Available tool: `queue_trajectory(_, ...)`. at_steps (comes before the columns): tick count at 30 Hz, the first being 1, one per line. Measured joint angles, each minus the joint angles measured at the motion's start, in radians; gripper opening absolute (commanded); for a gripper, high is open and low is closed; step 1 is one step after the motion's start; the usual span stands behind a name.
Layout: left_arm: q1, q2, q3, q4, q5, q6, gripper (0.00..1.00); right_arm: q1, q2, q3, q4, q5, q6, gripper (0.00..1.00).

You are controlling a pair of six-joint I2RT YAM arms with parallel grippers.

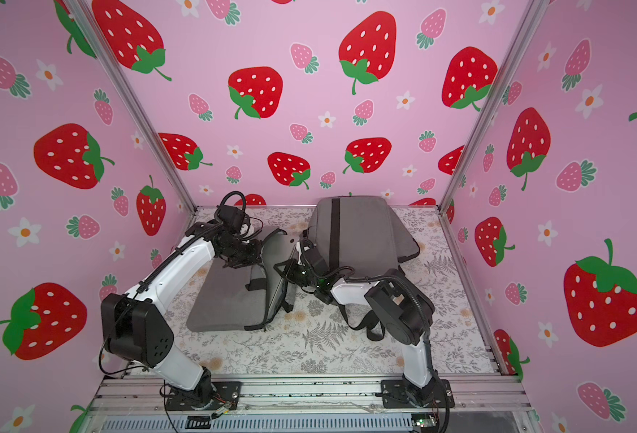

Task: Open the zippered laptop bag and take out the laptop
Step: Take out the laptop from the zippered laptop bag, then close the bag flap on the zippered laptop bag.

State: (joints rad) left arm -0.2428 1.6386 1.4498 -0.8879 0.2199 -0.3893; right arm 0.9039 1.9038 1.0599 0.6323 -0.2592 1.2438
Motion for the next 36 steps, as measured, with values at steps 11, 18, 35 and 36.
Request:
queue_trajectory(11, 0.010, 0.126, 0.033, -0.009, -0.068, 0.080, 0.00, -0.140, -0.238, -0.168, -0.129, -0.068, -0.112, 0.00)
queue_trajectory(18, 0.009, 0.167, 0.042, -0.014, -0.096, 0.119, 0.02, -0.226, -0.336, -0.202, -0.205, -0.135, -0.181, 0.00)
queue_trajectory(35, -0.068, 0.255, 0.096, -0.039, -0.144, 0.113, 0.45, -0.442, -0.587, -0.271, -0.487, -0.399, -0.309, 0.00)
queue_trajectory(36, -0.075, 0.252, 0.096, -0.042, -0.149, 0.104, 0.45, -0.452, -0.595, -0.275, -0.496, -0.410, -0.311, 0.00)
